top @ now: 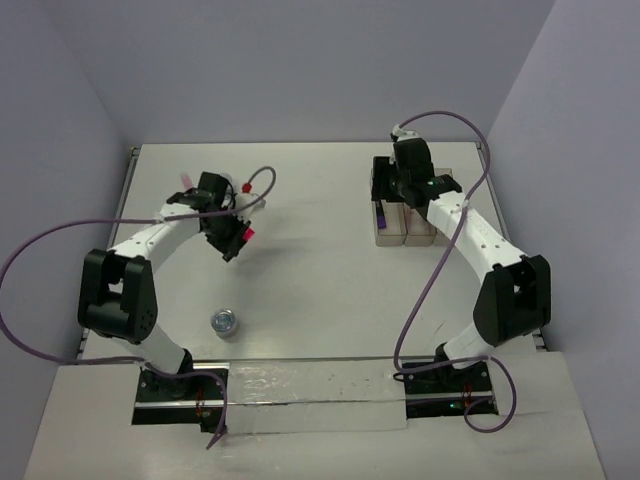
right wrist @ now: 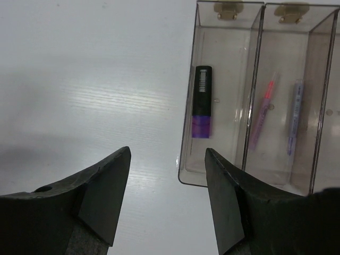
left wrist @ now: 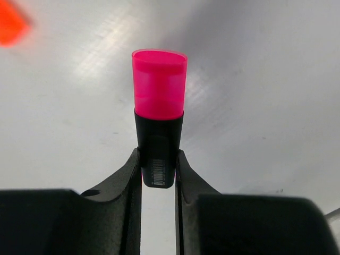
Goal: Sort the stationery into containers
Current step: Pick up the pen from the center of the board.
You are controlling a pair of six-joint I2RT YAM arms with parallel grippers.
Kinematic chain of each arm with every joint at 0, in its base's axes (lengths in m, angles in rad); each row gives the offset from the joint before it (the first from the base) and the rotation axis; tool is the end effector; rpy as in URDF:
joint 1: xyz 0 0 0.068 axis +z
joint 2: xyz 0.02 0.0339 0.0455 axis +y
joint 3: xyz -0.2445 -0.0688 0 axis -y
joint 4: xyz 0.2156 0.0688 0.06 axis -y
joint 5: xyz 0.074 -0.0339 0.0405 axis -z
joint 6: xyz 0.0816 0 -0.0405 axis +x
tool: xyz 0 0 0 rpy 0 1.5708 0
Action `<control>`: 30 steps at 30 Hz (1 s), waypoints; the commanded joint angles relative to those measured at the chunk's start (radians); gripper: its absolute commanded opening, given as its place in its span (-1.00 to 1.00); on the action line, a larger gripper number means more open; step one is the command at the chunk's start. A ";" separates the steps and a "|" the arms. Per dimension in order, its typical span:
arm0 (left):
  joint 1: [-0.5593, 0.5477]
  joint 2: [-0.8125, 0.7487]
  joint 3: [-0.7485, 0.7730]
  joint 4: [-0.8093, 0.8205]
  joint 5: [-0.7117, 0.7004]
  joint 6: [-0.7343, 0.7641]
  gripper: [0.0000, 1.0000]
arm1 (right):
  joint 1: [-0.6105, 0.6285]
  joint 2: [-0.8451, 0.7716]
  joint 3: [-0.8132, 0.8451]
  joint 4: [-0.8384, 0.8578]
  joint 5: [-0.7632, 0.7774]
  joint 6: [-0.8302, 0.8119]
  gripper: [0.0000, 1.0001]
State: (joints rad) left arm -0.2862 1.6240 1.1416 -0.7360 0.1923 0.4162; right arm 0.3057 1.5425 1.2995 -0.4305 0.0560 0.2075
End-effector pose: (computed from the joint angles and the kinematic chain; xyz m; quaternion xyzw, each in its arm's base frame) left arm 0.2882 -0.1011 0.1662 0.3529 0.9144 -0.0830 0.1802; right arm 0.3431 0.1035 0.2673 -0.0321 0.9002 0.0856 0.4258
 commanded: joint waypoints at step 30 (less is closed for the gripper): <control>0.124 -0.734 0.230 -0.054 0.733 -0.303 -1.00 | 0.537 -0.143 0.158 0.728 -0.788 0.021 0.50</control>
State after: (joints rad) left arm -0.1638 0.9073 1.3697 -0.8070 0.8312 0.1566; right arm 0.8162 1.3873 1.4067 0.1074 -0.6330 0.1803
